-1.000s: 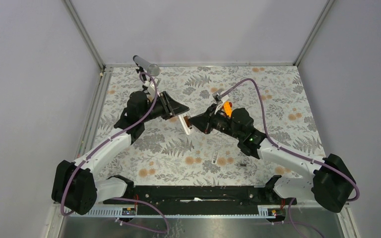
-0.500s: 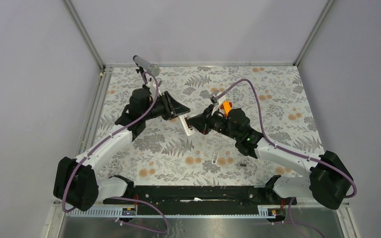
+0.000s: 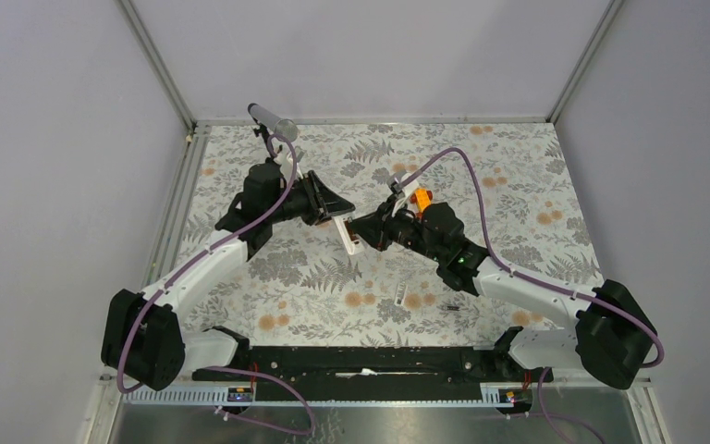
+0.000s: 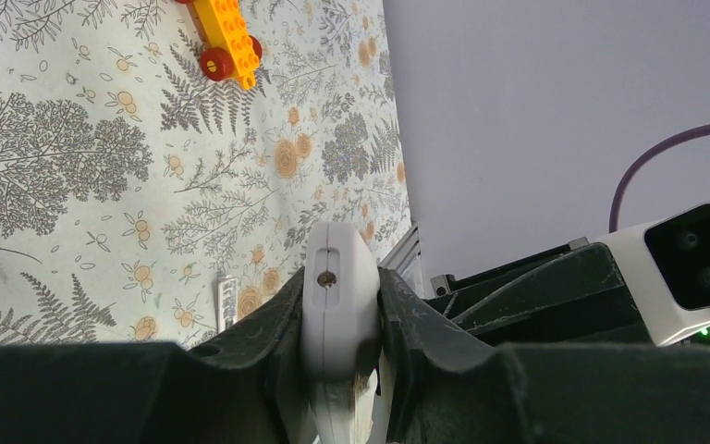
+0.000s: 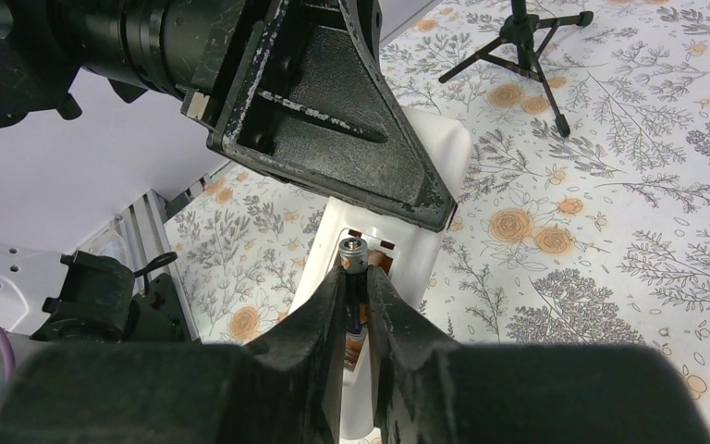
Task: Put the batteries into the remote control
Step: Load the battery into the remote control.
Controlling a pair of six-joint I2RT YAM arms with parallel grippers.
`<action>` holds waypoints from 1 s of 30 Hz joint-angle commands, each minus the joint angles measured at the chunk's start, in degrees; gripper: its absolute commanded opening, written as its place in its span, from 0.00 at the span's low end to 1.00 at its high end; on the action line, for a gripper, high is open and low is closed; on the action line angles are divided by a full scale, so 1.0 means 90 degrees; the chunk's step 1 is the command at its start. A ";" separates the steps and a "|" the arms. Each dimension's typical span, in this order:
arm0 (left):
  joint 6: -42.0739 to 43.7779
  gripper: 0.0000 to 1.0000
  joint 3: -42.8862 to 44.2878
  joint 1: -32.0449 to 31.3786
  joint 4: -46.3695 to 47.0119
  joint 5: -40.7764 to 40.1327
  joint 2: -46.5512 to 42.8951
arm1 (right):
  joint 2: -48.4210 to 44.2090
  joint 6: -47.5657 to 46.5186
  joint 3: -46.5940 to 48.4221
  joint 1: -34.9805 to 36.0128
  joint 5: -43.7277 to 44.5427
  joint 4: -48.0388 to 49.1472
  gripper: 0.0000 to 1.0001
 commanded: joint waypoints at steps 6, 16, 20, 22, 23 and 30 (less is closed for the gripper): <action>0.0014 0.00 0.0514 0.0017 0.0198 0.0213 -0.0069 | 0.0064 -0.0148 0.0168 0.0024 -0.0292 -0.0268 0.24; 0.0081 0.00 0.0472 0.0041 0.0109 0.0236 -0.0035 | 0.0011 -0.0142 0.0310 0.0024 0.0128 -0.0698 0.25; 0.0129 0.00 0.0462 0.0041 0.0037 0.0207 -0.0025 | 0.0032 -0.0113 0.0506 0.0024 0.0376 -0.0997 0.23; 0.0162 0.00 0.0467 0.0041 0.0002 0.0193 -0.0016 | 0.0032 -0.0115 0.0577 0.0021 0.0536 -0.1142 0.22; 0.0169 0.00 0.0471 0.0041 -0.0007 0.0181 -0.0015 | 0.0059 -0.0123 0.0647 0.0024 0.0628 -0.1288 0.22; 0.0255 0.00 0.0528 0.0041 -0.0134 0.0122 0.0041 | -0.0016 -0.0138 0.0706 0.0025 0.0497 -0.1373 0.28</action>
